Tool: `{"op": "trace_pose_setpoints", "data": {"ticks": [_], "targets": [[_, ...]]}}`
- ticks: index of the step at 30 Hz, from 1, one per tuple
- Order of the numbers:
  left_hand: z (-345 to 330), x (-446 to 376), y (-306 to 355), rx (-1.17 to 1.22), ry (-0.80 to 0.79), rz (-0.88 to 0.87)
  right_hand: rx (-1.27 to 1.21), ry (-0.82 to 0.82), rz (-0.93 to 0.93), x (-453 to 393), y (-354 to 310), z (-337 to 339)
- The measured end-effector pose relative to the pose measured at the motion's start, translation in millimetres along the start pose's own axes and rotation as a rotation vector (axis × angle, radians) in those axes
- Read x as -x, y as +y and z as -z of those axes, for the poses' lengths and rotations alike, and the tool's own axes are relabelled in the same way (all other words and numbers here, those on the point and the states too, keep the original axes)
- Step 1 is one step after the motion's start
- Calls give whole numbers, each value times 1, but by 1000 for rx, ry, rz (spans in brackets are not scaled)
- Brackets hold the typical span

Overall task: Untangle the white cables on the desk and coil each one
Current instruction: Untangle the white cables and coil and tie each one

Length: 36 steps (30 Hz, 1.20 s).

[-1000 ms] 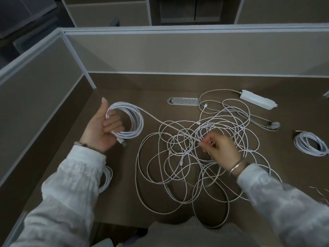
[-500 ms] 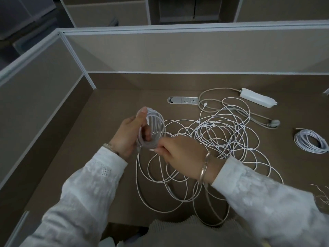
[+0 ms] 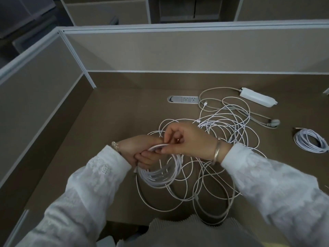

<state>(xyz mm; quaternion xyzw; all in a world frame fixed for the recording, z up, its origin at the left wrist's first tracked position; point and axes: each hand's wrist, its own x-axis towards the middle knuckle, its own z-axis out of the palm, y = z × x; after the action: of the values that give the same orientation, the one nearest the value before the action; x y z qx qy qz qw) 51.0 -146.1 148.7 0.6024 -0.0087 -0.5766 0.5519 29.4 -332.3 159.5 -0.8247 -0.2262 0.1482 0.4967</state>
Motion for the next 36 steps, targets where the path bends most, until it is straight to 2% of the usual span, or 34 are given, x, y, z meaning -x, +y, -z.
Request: {"op": "trace_pose_setpoints", "data": {"ticks": [2, 5, 8, 12, 17, 20, 22, 25, 27, 30, 32, 36], "targets": [[11, 5, -2, 21, -55, 45, -76, -15, -59, 4, 8, 15], [24, 17, -8, 129, -134, 12, -159, 10, -128, 11, 26, 33], [35, 27, -18, 311, -153, -112, -195, 128, -168, 16, 54, 40], [52, 28, -24, 619, -408, -331, -241, 330, -240, 24, 84, 37], [70, 24, -26, 803, -388, -518, -335, 493, -384, 32, 105, 14], [78, 19, -28, 882, -356, -572, -264, 469, -429, 34, 104, -1], [73, 17, -24, 883, -210, -611, -183, 379, -435, 35, 95, -10], [55, 12, -10, 793, 267, -662, -126, 188, -428, 33, 73, -25], [43, 5, -3, 736, 450, -688, -206, 75, -410, 30, 56, -33], [33, -9, 1, 625, 629, -672, -413, -71, -381, 23, 32, -42], [26, -16, -1, 513, 718, -652, -520, -106, -389, 18, 19, -46], [6, -24, -3, 392, 730, -623, -888, -134, -409, 9, 6, -47]]}}
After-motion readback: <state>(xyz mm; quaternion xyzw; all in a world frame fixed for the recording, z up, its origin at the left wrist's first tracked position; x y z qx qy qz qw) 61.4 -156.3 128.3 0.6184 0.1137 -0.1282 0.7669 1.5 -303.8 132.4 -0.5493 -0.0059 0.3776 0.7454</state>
